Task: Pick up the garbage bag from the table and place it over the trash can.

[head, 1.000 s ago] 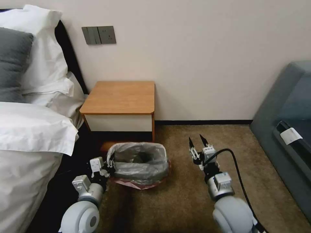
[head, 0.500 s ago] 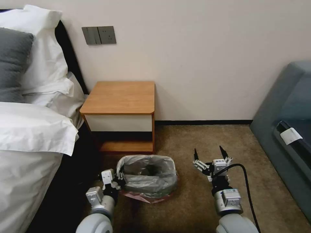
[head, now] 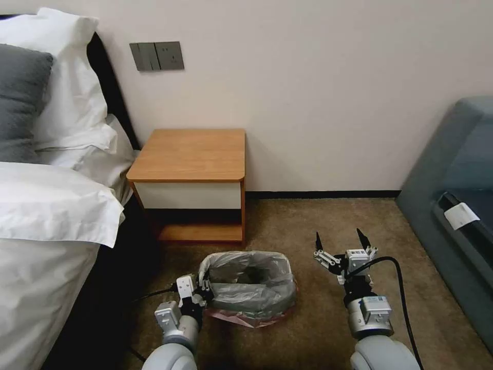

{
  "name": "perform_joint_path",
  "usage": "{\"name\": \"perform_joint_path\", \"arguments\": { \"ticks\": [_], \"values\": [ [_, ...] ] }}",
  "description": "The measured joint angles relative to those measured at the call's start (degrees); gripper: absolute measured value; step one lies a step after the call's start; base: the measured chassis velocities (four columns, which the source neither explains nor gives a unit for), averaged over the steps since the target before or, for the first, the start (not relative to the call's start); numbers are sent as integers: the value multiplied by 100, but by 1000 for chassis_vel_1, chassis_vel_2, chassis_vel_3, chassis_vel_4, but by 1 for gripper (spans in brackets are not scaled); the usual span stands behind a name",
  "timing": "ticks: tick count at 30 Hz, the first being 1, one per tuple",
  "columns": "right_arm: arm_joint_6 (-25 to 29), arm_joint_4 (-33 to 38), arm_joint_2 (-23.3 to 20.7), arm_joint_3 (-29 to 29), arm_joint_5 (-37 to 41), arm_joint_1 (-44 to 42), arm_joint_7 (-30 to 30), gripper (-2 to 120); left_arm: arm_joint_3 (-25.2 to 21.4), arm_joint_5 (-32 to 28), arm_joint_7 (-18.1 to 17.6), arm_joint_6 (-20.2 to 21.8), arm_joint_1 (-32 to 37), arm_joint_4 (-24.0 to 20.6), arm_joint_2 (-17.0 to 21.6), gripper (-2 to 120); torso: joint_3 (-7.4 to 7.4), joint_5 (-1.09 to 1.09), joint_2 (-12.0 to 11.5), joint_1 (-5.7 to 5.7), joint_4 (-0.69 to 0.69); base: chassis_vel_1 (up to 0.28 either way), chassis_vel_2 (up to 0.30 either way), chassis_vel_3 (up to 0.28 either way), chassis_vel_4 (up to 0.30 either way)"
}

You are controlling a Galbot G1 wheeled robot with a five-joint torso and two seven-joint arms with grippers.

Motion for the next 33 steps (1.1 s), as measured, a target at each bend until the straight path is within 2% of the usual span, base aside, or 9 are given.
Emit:
{"name": "perform_joint_path", "arguments": {
  "ticks": [15,19,21,24,25,28,29,32,33],
  "values": [
    [-19,-2,-52,-25,83,48,12,100,26,105,68,51,-31,93,-15,8,0,-1,0,0,0,0,0,0,0],
    [-43,-5,-86,-37,133,101,37,100,29,144,65,37,-67,151,-41,27,0,-1,0,0,0,0,0,0,0],
    [-45,-5,-88,-38,134,104,39,100,29,152,65,34,-69,157,-42,29,0,0,0,0,0,0,0,0,0],
    [-77,-8,-120,-40,177,147,60,100,23,186,73,19,-79,185,-38,46,0,0,0,0,0,0,0,0,0],
    [-77,-8,-120,-40,177,147,60,100,23,186,73,19,-79,185,-38,46,0,0,0,0,0,0,0,0,0],
    [-94,-8,-138,-52,196,180,66,100,13,195,112,15,-71,174,-12,59,0,-1,0,0,0,0,0,0,0],
    [-94,-8,-138,-52,196,180,66,100,13,195,112,15,-71,174,-12,59,0,-1,0,0,0,0,0,0,0],
    [-106,-7,-136,-109,197,215,74,100,-17,208,154,-2,-57,123,14,74,0,-1,0,0,0,0,0,0,0],
    [-106,-7,-136,-109,197,215,74,100,-17,208,154,-2,-57,123,14,74,0,-1,0,0,0,0,0,0,0]
  ]
}}
